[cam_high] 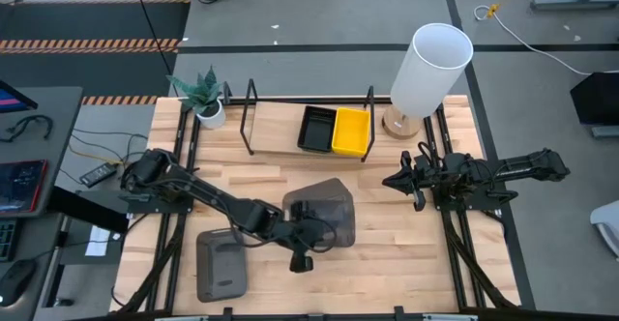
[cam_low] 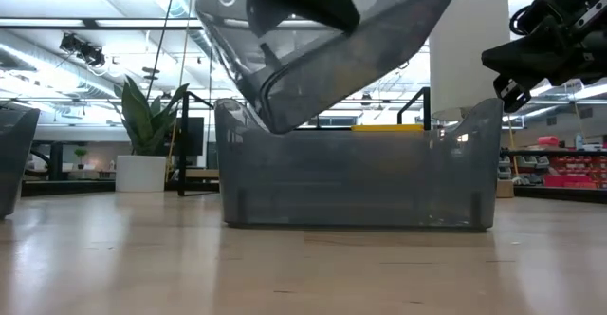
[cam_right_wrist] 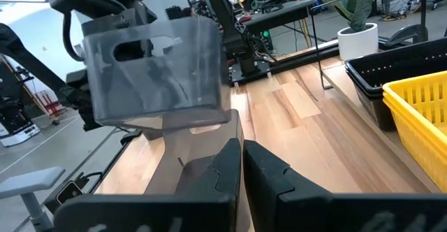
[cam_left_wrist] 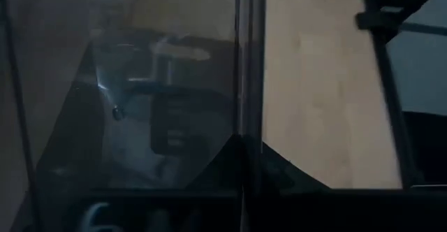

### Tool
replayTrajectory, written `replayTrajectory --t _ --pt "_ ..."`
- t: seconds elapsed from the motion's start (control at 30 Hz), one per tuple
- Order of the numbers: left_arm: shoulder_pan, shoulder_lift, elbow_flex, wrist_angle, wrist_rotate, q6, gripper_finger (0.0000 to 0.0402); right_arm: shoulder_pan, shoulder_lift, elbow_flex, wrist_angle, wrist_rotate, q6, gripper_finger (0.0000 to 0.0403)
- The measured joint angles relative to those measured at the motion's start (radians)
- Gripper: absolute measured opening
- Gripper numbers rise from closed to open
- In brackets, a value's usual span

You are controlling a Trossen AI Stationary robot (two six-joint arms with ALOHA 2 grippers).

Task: Stack baskets on shelf by color
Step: Stack the top transparent black bin on top of the middle transparent black bin

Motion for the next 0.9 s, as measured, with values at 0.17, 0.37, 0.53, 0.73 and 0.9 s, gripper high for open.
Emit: replayTrajectory --t 0.17,0.37,0.53,0.73,0.9 --pt "0.012 0.021 -0.001 -0.056 -0.003 -0.013 0.0008 0.0 0.0 0.0 0.0 0.0 0.0 0.0022" --pt "0.022 0.035 0.0 -0.133 0.0 -0.012 0.0008 0.0 0.0 0.0 0.002 0.0 0.0 0.0024" --pt "0.022 0.052 -0.001 -0.192 0.001 -0.02 0.0007 0.0 0.0 0.0 0.002 0.0 0.0 0.0025" --pt "0.026 0.069 -0.001 -0.201 0.029 -0.035 0.0024 0.0 0.0 0.0 0.0 0.0 0.0 0.0025" --pt "0.026 0.07 -0.001 -0.207 0.033 -0.041 0.0055 0.0 0.001 0.0 0.0 0.0 0.0 0.0025"
